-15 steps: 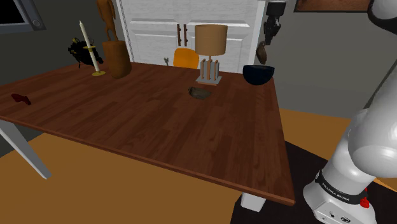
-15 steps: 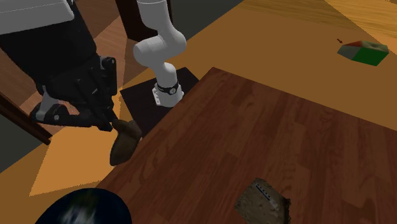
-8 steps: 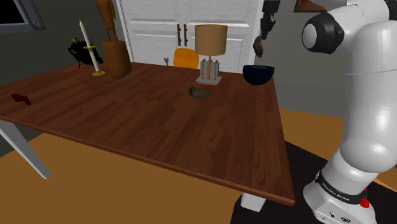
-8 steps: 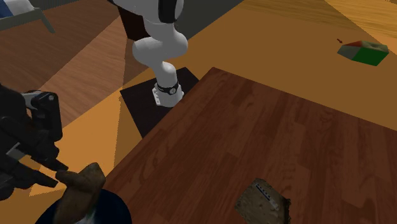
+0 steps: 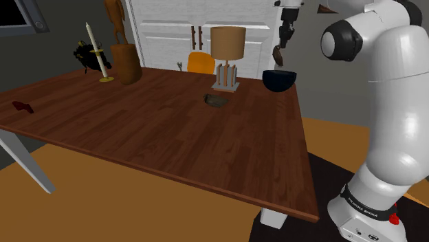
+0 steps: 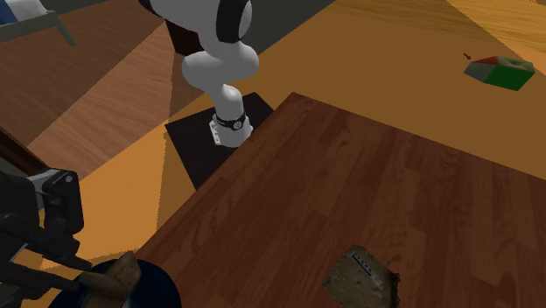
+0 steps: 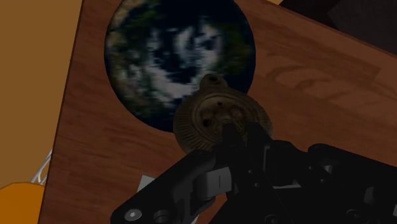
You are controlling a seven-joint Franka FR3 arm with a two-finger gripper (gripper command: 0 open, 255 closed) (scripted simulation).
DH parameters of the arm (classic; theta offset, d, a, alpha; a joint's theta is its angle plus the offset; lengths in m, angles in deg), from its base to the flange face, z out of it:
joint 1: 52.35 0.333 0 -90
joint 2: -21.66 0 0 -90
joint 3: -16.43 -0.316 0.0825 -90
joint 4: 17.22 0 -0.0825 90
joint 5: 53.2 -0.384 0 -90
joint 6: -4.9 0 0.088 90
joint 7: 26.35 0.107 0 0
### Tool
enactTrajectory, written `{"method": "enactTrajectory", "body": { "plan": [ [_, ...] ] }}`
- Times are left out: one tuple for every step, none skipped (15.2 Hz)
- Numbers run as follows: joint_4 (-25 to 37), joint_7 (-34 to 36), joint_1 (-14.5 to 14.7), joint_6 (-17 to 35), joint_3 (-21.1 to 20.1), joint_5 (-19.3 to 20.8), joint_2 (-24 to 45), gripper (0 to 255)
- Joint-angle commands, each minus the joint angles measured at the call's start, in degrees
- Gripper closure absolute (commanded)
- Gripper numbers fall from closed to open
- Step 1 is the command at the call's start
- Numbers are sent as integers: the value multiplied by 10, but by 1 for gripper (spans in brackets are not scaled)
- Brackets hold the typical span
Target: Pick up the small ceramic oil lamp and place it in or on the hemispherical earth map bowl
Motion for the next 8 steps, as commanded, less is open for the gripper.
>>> {"method": "enactTrajectory", "body": {
  "plan": [
    [-39,-1,15,26,3,8,-14,255],
    [-57,-1,21,38,4,12,-20,255],
    [-74,-1,27,49,5,16,-25,255],
    [-90,-1,32,60,5,19,-30,255],
    [-105,-1,37,71,6,21,-35,255],
    [-120,-1,41,81,6,24,-39,255],
    [-134,-1,46,91,7,26,-43,255],
    [-147,-1,49,101,7,28,-47,255]
  ]
}}
